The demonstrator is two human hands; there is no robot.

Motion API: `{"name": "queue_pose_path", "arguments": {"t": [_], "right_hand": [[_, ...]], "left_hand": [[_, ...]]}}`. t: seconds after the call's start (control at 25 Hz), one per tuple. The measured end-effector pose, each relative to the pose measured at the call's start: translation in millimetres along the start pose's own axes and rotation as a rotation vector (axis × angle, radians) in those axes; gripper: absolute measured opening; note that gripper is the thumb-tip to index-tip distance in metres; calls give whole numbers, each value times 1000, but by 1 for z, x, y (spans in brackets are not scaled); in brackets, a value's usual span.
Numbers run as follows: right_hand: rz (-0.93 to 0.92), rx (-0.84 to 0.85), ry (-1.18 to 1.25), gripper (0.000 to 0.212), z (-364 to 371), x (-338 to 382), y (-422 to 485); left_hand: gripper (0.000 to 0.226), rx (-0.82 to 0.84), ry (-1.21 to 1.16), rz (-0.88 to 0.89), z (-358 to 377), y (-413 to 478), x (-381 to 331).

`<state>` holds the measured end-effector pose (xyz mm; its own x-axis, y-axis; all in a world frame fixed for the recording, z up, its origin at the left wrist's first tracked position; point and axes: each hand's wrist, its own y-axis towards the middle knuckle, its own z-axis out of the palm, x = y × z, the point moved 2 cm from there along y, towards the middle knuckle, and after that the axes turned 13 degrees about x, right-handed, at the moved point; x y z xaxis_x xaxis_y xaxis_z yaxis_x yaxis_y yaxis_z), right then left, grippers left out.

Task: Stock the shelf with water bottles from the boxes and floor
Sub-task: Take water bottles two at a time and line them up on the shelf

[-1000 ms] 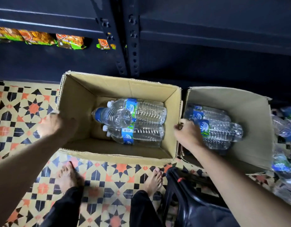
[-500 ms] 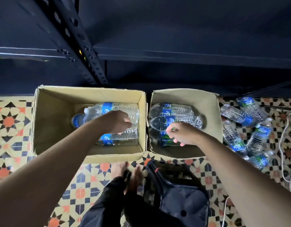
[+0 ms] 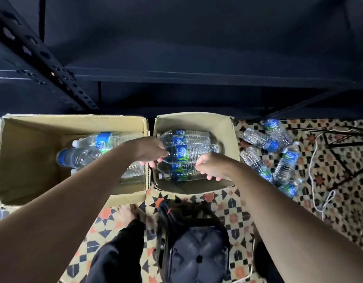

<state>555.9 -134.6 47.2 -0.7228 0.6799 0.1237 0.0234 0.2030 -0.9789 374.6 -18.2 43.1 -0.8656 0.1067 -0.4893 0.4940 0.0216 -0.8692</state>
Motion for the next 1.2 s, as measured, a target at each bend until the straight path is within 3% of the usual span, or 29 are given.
{"name": "queue_pose_path", "arguments": {"t": [0.12, 0.28, 0.4, 0.6, 0.8, 0.96, 1.2], "right_hand": [[-14, -12, -30, 37, -14, -25, -10], [-12, 8, -173, 39, -36, -54, 0], [-50, 6, -238, 41, -53, -78, 32], [29, -28, -369, 58, -71, -121, 110], [26, -95, -269, 65, -67, -127, 164], [-73, -162, -259, 67, -49, -117, 194], [-19, -289, -434, 85, -39, -108, 237]], "left_hand": [[34, -15, 115, -8, 17, 12, -23], [33, -24, 85, -76, 33, 45, -38], [26, -59, 19, -192, 46, 87, -54], [35, -65, -4, -303, 71, 165, -76], [41, -143, 84, -324, 77, 211, -72], [39, -105, 200, -360, 83, 248, -38], [33, -382, 328, -288, 80, 291, -8]]}}
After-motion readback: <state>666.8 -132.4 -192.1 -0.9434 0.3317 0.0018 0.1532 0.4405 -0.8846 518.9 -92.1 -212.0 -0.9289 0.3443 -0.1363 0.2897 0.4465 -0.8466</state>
